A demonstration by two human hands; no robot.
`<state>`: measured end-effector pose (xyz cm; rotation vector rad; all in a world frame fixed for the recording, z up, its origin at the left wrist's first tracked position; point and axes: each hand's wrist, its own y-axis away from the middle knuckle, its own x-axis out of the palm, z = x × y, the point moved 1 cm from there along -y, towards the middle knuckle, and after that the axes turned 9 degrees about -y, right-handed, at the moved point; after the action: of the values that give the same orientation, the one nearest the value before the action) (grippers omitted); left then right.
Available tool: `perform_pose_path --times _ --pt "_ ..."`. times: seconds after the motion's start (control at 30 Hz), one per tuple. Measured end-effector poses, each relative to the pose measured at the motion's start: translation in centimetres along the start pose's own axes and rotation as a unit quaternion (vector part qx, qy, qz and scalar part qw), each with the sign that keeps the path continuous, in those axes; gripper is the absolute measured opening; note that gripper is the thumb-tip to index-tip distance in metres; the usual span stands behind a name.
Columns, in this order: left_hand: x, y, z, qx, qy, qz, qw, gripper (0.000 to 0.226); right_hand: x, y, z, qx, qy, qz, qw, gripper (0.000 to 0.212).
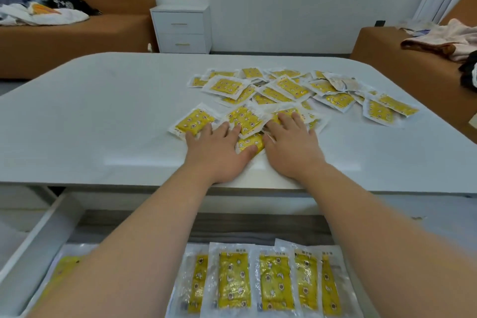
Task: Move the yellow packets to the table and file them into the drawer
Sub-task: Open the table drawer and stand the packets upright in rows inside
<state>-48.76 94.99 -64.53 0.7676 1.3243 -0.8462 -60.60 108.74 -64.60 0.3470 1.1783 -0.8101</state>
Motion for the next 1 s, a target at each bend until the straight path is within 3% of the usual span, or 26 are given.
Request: perform_pose_path --times 0.13,0.27,0.37,0.5,0.67,0.87,1.0 --pt "0.2 2.5 -0.3 -0.012 0.041 -0.036 0.998 0.085 -0.9 2.0 0.6 0.009 -0.066 -0.077 0.995 0.052" --pt "-0.1 2.7 0.3 -0.036 0.181 -0.082 0.979 0.077 -1.8 2.1 0.3 0.086 -0.148 -0.170 0.970 0.052" --pt "0.1 2.7 1.0 -0.076 0.261 -0.141 0.952 0.064 -1.3 1.9 -0.2 0.134 -0.106 -0.166 0.971 0.067" --pt "0.2 3.2 0.7 -0.129 0.213 -0.185 0.951 0.077 -0.6 1.4 -0.5 0.164 -0.059 -0.122 0.977 0.081" --pt "-0.5 3.9 -0.3 -0.124 0.120 -0.148 0.974 0.081 -0.9 1.9 -0.4 0.159 -0.086 -0.178 0.967 0.077" --pt "-1.4 5.5 -0.5 -0.114 0.153 -0.146 0.971 0.052 -2.2 3.0 -0.1 0.119 -0.163 -0.261 0.944 0.065" --pt "-2.1 7.2 -0.4 -0.097 0.225 -0.231 0.942 0.032 -3.6 4.6 0.7 0.123 -0.266 -0.297 0.909 0.053"
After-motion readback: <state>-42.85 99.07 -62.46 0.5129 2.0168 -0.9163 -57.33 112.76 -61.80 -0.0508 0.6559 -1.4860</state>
